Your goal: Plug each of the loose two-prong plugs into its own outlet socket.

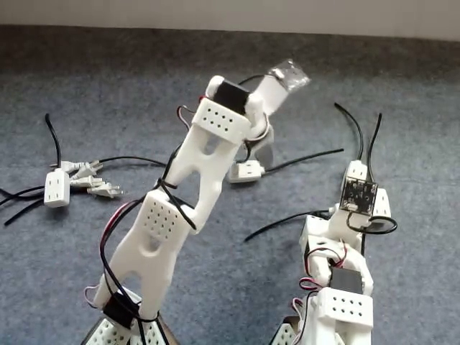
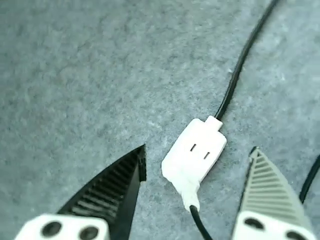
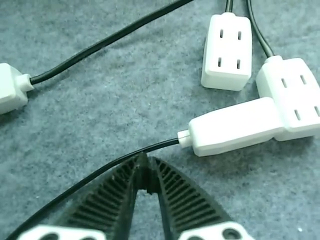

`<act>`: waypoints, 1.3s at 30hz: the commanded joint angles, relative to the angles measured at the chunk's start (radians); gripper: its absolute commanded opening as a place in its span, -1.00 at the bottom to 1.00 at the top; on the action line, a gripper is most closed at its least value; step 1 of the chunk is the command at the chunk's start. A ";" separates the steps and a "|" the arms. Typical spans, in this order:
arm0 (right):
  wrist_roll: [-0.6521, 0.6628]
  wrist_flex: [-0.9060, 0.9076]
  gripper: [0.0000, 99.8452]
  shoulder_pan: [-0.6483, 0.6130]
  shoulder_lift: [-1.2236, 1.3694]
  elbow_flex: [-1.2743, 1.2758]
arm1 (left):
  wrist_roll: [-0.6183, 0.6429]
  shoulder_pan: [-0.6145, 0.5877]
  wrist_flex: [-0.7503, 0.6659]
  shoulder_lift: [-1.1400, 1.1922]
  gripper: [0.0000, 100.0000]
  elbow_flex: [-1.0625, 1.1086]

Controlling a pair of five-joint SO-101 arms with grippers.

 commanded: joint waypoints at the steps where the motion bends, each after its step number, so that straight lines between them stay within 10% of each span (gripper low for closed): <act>1: -0.008 -0.027 -0.98 0.007 0.012 0.012 | -0.232 0.030 0.006 -0.013 -0.37 -0.038; 11: -0.006 -0.027 -0.98 0.008 0.012 0.010 | -0.499 0.031 -0.015 0.134 -0.38 -0.044; 21: -0.006 -0.027 -0.98 0.008 0.012 0.010 | -0.497 0.016 -0.163 0.234 -0.40 -0.045; 28: -0.006 -0.027 -0.98 0.010 0.012 0.010 | -0.497 0.001 -0.245 0.202 -0.99 -0.045; 39: -0.006 -0.027 -0.98 0.010 0.012 0.010 | -0.304 -0.082 -0.672 0.208 -0.99 -0.188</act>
